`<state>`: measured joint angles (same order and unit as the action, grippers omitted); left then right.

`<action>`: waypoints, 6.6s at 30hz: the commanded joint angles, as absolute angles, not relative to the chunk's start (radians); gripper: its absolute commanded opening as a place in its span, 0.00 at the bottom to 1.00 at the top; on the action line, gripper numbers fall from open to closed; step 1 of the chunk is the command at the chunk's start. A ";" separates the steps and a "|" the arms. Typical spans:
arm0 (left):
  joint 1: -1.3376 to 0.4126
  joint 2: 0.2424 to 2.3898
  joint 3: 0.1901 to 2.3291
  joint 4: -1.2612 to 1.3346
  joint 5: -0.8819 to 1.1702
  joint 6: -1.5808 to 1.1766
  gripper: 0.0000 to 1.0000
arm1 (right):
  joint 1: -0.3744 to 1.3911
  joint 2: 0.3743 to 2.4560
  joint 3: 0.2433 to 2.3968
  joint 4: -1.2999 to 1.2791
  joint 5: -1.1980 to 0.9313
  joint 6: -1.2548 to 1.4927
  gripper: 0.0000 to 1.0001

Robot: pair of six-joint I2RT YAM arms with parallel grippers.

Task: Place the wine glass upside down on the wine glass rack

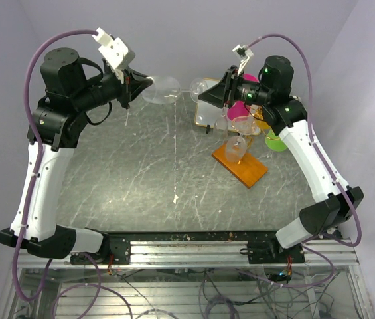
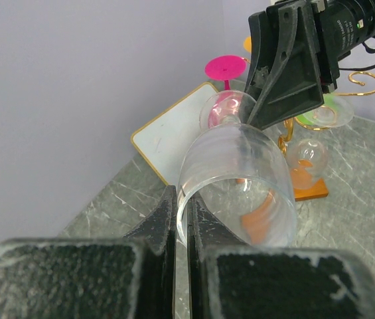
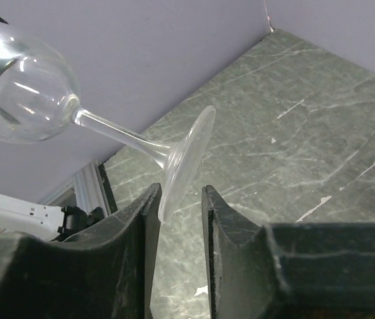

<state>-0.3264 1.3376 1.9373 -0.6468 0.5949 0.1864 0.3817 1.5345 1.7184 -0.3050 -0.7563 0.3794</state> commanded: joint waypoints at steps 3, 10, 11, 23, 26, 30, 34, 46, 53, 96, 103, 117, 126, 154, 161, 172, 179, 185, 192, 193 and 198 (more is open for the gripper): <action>-0.334 1.317 1.925 -0.574 0.634 0.181 0.07 | 0.385 1.554 1.757 -0.287 -0.758 0.398 0.23; -0.334 1.309 1.915 -0.580 0.633 0.193 0.07 | 0.385 1.561 1.776 -0.288 -0.761 0.403 0.11; -0.334 1.309 1.912 -0.580 0.633 0.193 0.07 | 0.385 1.560 1.776 -0.289 -0.760 0.402 0.08; -0.334 1.298 1.885 -0.567 0.637 0.173 0.25 | 0.375 1.538 1.795 -0.334 -0.698 0.324 0.00; -0.334 1.293 1.879 -0.576 0.631 0.186 0.34 | 0.364 1.528 1.795 -0.344 -0.689 0.299 0.00; -0.334 1.275 1.874 -0.596 0.611 0.230 0.47 | 0.345 1.509 1.785 -0.359 -0.691 0.240 0.00; -0.331 1.255 1.873 -0.620 0.597 0.268 0.61 | 0.330 1.489 1.784 -0.390 -0.699 0.177 0.00; -0.312 1.194 1.856 -0.678 0.578 0.348 0.84 | 0.313 1.386 1.866 -0.730 -0.781 -0.381 0.00; -0.305 1.186 1.824 -0.668 0.574 0.345 0.86 | 0.314 1.297 1.914 -1.027 -0.796 -0.728 0.00; -0.291 1.186 1.729 -0.624 0.564 0.324 0.90 | 0.083 1.035 1.695 -1.152 -0.065 -0.985 0.00; -0.291 1.184 1.730 -0.632 0.568 0.337 0.89 | 0.157 1.083 1.694 -1.110 0.020 -1.048 0.00; -0.291 1.187 1.729 -0.636 0.571 0.349 0.89 | 0.256 1.160 1.722 -1.065 0.094 -1.114 0.00; -0.291 1.189 1.730 -0.641 0.571 0.359 0.89 | 0.300 1.193 1.737 -1.050 0.106 -1.131 0.00; -0.291 1.186 1.723 -0.662 0.574 0.395 0.90 | 0.322 1.209 1.848 -1.193 -0.084 -1.225 0.00; -0.291 1.187 1.731 -0.666 0.580 0.396 0.90 | 0.322 1.197 1.846 -1.215 -0.098 -1.240 0.00; -0.291 1.192 1.726 -0.663 0.583 0.398 0.90 | 0.321 1.178 1.832 -1.227 -0.108 -1.245 0.00; -0.291 1.196 1.728 -0.665 0.584 0.403 0.90 | 0.310 1.163 1.824 -1.233 -0.111 -1.238 0.00; -0.291 1.197 1.730 -0.664 0.586 0.402 0.90 | 0.296 1.149 1.817 -1.233 -0.113 -1.233 0.00; -0.290 1.197 1.730 -0.664 0.589 0.400 0.90 | 0.277 1.131 1.794 -1.226 -0.098 -1.220 0.00; -0.291 1.196 1.731 -0.664 0.590 0.400 0.90 | 0.274 1.129 1.790 -1.227 -0.096 -1.218 0.00; -0.290 1.195 1.732 -0.664 0.595 0.398 0.90 | 0.261 1.117 1.770 -1.223 -0.089 -1.211 0.00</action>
<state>-0.2970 1.1976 1.7287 -0.6712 0.5640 0.3897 0.2726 1.1400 1.7813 -1.2472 -0.0967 -1.2304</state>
